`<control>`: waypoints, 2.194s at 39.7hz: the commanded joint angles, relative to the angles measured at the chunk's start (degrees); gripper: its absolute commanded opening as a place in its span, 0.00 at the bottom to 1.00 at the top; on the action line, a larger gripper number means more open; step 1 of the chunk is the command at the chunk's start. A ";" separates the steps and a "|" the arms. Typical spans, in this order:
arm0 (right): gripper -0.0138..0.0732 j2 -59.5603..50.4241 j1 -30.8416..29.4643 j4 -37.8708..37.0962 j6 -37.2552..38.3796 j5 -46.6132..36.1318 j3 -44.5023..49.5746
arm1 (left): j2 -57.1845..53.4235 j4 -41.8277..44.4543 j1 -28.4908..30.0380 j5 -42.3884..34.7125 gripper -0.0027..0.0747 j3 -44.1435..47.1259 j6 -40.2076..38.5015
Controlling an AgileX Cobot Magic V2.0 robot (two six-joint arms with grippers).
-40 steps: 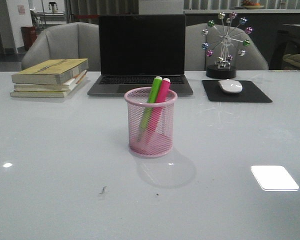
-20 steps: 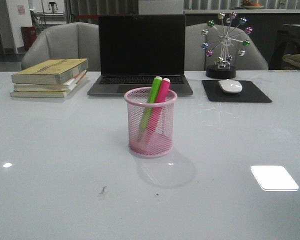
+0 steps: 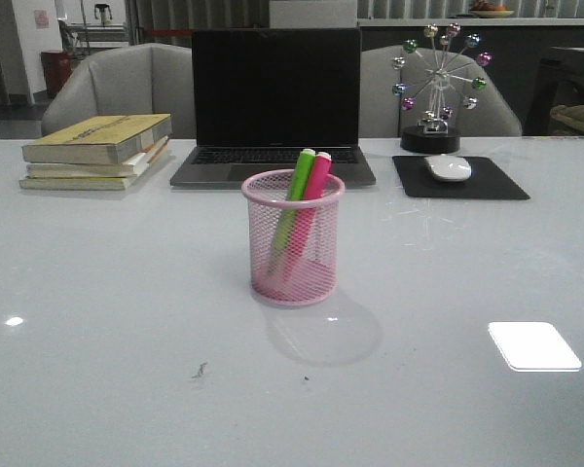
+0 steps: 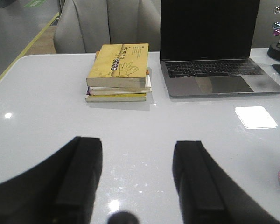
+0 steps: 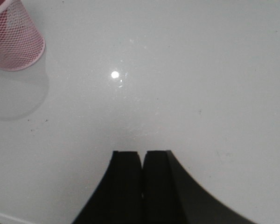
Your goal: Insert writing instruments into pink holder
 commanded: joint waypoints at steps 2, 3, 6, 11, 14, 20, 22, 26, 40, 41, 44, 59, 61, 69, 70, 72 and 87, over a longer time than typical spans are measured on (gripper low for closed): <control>0.22 -0.53 0.06 1.07 -0.85 -3.13 -1.68 | -0.33 -0.14 0.16 -4.60 0.56 -1.78 0.04; 0.22 -0.53 0.06 1.07 -0.85 -3.13 -1.68 | -0.33 -0.14 0.16 -4.60 0.56 -1.78 0.04; 0.22 -0.53 0.06 1.07 -0.85 -3.13 -1.68 | -0.33 -0.14 0.16 -4.60 0.56 -1.78 0.04; 0.22 -0.53 0.06 1.07 -0.85 -3.13 -1.68 | -0.33 -0.14 0.16 -4.60 0.56 -1.78 0.04; 0.22 -0.53 0.06 1.07 -0.85 -3.13 -1.27 | -0.33 -0.14 0.16 -4.60 0.56 -1.78 0.04; 0.22 -4.11 0.06 1.07 -0.85 -7.10 -1.21 | -0.33 -0.14 0.16 -4.60 0.56 -1.78 0.04; 0.22 -5.65 0.06 1.07 -0.85 -9.22 -1.21 | -0.33 -0.14 0.16 -4.29 0.56 -1.78 0.04; 0.22 -9.89 0.06 1.07 -0.85 -14.53 -1.21 | -0.33 -0.14 0.16 -4.29 0.56 -1.78 0.04; 0.22 -26.60 0.06 -3.18 -0.85 -32.96 6.27 | -0.33 -0.14 0.16 -4.29 0.56 -1.78 0.04; 0.22 -27.55 0.06 -4.48 -0.85 -34.40 7.58 | -0.33 -0.14 0.16 -4.29 0.56 -1.78 0.04; 0.22 -30.54 0.06 -9.50 -0.85 -39.21 10.94 | -0.33 -0.14 0.16 -4.29 0.56 -1.78 0.04; 0.22 -40.29 0.06 -7.78 -0.85 -34.90 23.59 | -0.33 -0.23 0.16 -4.29 0.56 -1.78 0.04; 0.22 -41.50 0.06 -4.36 -0.85 -34.24 25.18 | -0.33 -0.23 0.16 -4.16 0.56 -1.78 0.04; 0.22 -46.77 0.06 -0.52 -0.85 -30.39 30.02 | -0.33 -0.23 0.16 -3.91 0.56 -1.78 0.04; 0.22 -47.37 0.06 -0.43 -0.85 -29.69 30.02 | -0.33 -0.23 0.16 -3.91 0.56 -1.78 0.04; 0.22 -48.10 0.06 -0.07 -0.85 -28.45 30.02 | -0.33 -0.23 0.16 -3.91 0.56 -1.78 0.04; 0.22 -48.58 0.06 3.89 -0.85 -27.09 30.02 | -0.33 -0.23 0.16 -3.91 0.56 -1.78 0.04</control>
